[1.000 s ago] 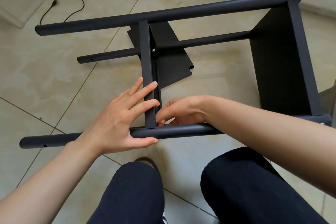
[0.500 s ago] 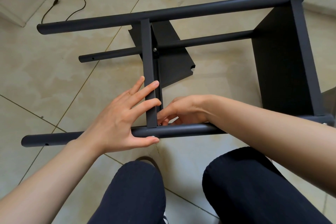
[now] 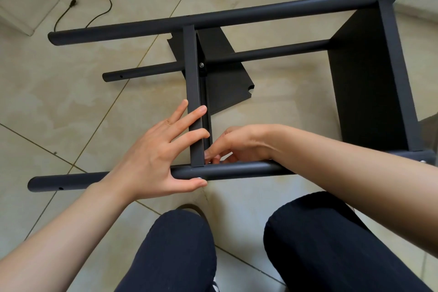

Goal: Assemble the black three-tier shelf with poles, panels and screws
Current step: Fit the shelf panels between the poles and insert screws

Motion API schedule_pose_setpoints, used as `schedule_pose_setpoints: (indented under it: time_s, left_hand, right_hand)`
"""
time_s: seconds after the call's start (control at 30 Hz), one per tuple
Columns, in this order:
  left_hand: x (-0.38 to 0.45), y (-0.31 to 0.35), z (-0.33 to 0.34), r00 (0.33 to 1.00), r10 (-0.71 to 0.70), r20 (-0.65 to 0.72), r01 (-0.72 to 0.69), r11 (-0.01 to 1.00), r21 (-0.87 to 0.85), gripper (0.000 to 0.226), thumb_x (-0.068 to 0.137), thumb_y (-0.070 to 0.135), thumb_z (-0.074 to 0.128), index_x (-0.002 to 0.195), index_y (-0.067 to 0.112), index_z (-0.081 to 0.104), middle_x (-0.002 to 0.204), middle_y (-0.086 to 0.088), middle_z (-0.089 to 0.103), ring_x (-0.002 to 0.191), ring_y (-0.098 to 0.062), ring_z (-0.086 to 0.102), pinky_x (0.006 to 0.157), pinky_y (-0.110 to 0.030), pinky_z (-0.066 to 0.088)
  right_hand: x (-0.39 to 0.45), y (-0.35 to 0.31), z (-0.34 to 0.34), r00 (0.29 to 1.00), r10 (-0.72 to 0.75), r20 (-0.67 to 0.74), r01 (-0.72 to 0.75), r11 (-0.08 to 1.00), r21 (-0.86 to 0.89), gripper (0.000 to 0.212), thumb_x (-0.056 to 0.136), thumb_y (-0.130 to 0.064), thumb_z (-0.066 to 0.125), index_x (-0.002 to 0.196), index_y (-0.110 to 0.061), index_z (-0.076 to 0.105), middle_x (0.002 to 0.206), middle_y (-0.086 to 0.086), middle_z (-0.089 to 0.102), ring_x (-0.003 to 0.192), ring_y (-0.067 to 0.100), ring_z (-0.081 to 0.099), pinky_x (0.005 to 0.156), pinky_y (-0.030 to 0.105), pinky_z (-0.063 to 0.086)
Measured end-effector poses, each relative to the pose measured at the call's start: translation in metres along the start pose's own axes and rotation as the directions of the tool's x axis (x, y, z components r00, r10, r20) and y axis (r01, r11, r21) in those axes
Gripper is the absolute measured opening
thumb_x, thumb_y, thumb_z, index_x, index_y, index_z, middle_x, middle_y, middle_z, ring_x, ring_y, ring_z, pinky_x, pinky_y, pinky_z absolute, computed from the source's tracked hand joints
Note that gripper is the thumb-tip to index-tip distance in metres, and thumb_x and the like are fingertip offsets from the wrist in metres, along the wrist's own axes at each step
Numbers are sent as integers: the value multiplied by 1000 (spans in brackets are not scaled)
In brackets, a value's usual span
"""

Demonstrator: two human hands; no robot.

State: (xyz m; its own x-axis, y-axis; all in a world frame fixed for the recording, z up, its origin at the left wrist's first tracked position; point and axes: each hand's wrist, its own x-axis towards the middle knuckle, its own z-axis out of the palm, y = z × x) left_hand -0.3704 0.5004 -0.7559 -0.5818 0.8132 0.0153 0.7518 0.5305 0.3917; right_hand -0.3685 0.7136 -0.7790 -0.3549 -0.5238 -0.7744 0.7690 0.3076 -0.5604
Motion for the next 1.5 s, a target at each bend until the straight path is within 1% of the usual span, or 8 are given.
schedule_pose_setpoints:
  time_s: [0.17,0.43,0.77,0.9,1.13,1.33,1.43,1.5]
  left_hand:
    - [0,0,0,1000,4,7,-4,1000,1,73,79,68,64,135,22,54,167,5,18,156,-24,8,108,-40,35]
    - [0,0,0,1000,5,-2,-5,1000,-2,73,79,68,64,135,21,55,167,4,18,156,-24,8,106,-38,35]
    - [0,-1,0,1000,10,-2,-10,1000,-2,73,79,68,64,135,22,54,167,4,18,156,-25,9,105,-37,36]
    - [0,-1,1,1000,10,-4,-10,1000,-9,73,79,68,64,134,20,56,167,4,19,156,-24,9,105,-37,36]
    - [0,0,0,1000,12,-2,-12,1000,-11,73,78,67,65,134,22,54,167,5,17,156,-24,8,103,-37,38]
    - [1,0,0,1000,3,-3,-3,1000,-16,73,78,67,66,133,19,58,167,3,20,156,-24,9,105,-37,38]
    - [1,0,0,1000,8,-6,-8,1000,-12,73,78,66,65,133,19,57,167,3,20,156,-24,9,104,-36,37]
    - [0,0,0,1000,11,-4,-11,1000,-10,73,78,67,65,134,20,56,167,3,19,156,-25,9,105,-37,37]
  right_hand:
    - [4,-2,5,998,-32,-55,27,996,-89,24,92,-14,61,69,-10,63,77,8,55,74,16,58,82,31,51]
    - [0,0,0,1000,2,-12,-2,1000,-10,22,93,-18,63,72,-13,69,73,5,55,80,21,55,88,35,45]
    - [4,-1,1,1000,6,-5,-6,999,-32,23,94,-20,62,72,-14,68,65,0,56,66,12,56,74,27,48]
    - [2,1,-3,1000,-13,1,13,1000,-17,22,93,-19,64,73,-13,71,67,2,55,63,12,58,76,29,48]
    - [5,-2,6,999,-27,-20,25,998,-65,23,94,-12,57,72,-10,60,70,3,55,69,13,56,80,30,48]
    - [1,0,1,1000,-26,-8,26,1000,-12,29,94,-17,61,66,-14,68,66,3,55,66,14,57,82,33,45]
    - [2,0,3,999,-26,-36,24,998,-57,24,94,-16,61,71,-12,67,65,2,55,62,12,58,74,28,48]
    - [3,-2,5,999,-22,-45,18,997,-79,20,93,-16,60,75,-10,65,67,2,56,69,15,58,77,29,49]
